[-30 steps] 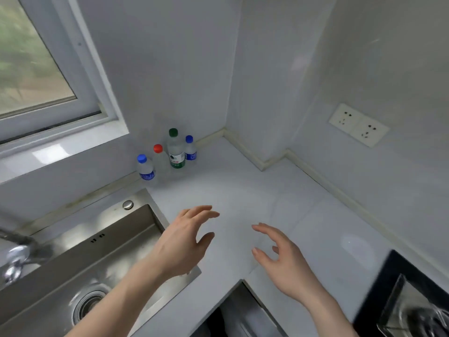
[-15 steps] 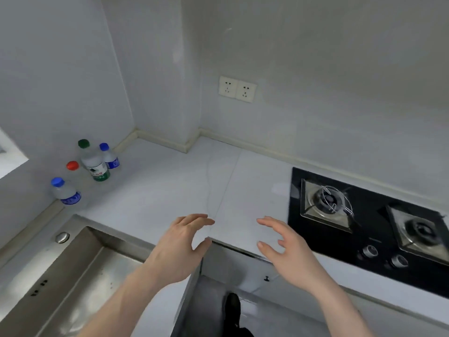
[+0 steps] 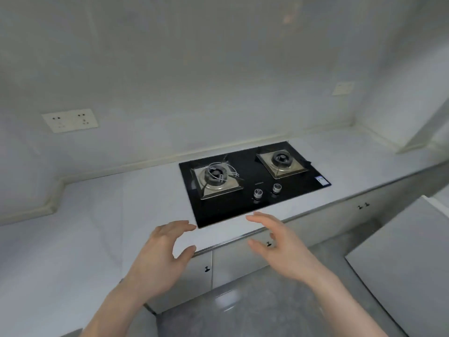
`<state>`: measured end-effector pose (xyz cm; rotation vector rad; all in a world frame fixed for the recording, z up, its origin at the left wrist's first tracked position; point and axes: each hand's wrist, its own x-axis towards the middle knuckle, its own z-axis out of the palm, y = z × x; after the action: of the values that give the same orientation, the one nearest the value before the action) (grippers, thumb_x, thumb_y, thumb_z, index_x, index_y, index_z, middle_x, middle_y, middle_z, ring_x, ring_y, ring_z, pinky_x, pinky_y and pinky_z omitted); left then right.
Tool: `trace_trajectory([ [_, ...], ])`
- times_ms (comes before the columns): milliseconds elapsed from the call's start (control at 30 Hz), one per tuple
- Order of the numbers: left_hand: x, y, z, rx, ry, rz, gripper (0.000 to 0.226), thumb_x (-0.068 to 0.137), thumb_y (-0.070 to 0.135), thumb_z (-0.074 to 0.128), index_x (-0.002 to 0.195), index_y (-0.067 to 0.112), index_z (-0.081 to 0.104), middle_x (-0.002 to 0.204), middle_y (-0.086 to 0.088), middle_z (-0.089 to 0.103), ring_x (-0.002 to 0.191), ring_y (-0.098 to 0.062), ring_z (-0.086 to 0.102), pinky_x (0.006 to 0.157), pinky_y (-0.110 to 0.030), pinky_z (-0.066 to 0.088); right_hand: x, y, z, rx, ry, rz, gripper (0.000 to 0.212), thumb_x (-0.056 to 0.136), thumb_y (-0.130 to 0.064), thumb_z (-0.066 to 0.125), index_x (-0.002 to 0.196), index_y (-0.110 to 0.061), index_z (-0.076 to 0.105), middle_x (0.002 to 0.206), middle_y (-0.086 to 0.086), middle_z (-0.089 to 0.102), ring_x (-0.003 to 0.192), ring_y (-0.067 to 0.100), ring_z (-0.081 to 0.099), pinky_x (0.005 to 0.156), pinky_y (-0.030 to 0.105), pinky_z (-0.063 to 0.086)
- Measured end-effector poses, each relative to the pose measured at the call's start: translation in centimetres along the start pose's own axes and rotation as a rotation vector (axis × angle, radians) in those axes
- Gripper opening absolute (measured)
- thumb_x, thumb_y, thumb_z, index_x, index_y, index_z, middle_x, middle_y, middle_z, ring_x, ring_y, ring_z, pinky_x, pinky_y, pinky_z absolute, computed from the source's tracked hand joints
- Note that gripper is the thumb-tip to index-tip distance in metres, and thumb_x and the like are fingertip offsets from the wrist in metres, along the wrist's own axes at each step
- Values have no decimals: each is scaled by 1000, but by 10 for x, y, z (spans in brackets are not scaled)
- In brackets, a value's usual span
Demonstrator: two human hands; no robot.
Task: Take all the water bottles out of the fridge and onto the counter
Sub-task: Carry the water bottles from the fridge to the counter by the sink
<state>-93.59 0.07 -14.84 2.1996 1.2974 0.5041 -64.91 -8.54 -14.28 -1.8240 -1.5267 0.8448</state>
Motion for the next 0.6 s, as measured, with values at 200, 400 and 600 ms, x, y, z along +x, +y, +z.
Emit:
trace_trajectory([
  [200,59,94,58,-22,-121,211,42,97,37,65,137,43,56,140,34,44,135,4,34,108,-14,25,-50,61,-82,-18,193,123,51,96,-39,72,143,-50,54,157,-29,39,142,-11,39,122,27,33],
  [400,96,198,135,-28,-241,371,42,96,41,65,137,45,55,143,33,44,137,6,32,110,-15,26,-104,129,-166,1,337,257,49,96,-43,71,140,-54,53,156,-30,39,128,5,59,100,8,41],
  [600,125,291,210,-43,-322,492,40,95,39,67,133,46,56,139,37,44,133,11,31,109,-12,26,-147,196,-238,10,471,291,48,95,-44,72,139,-50,55,156,-27,41,140,-10,41,120,29,37],
])
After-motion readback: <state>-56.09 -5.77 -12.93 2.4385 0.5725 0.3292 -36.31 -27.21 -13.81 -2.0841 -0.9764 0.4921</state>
